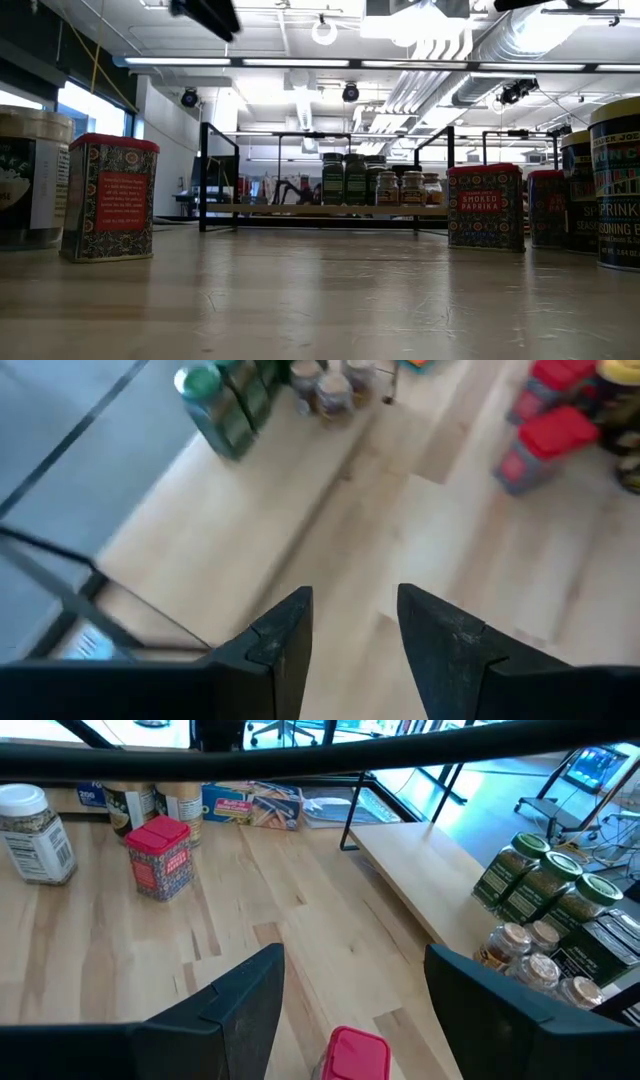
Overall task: Shelf spices
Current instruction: Put the red seasoning can on the shelf
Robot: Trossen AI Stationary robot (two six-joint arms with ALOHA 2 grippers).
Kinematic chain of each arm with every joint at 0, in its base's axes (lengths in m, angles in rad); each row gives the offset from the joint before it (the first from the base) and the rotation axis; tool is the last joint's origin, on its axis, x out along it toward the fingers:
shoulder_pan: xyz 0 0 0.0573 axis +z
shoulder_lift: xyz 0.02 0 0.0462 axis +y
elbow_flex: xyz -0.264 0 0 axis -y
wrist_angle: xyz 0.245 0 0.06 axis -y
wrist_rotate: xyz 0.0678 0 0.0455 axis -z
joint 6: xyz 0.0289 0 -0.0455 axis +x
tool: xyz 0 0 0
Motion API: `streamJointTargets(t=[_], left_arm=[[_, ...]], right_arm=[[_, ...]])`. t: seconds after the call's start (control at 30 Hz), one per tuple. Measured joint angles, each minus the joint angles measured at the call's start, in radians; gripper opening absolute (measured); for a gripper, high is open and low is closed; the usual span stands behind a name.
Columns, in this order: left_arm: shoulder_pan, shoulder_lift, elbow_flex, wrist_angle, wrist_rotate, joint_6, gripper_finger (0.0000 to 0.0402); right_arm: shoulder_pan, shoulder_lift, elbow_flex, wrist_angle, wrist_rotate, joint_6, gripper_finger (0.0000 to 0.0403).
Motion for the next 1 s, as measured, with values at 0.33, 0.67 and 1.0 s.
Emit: streamJointTargets(t=[0.33,0.67,1.0], left_arm=[[-0.368,-0.102,-0.125,-0.170,-0.031,-0.532,0.0142],[-0.522,-0.074,-0.125,-0.405,0.282,-0.955,0.0143],[-0.641,-0.071,-0.125,-0.408,0.284,-1.227,0.0230]], right_arm=[[-0.012,0.000,0.000,0.009,0.003,-0.034,0.0236],[-0.025,0.000,0.000,0.010,0.003,-0.052,0.0236],[-0.025,0.000,0.000,0.010,0.003,-0.063,0.0236]])
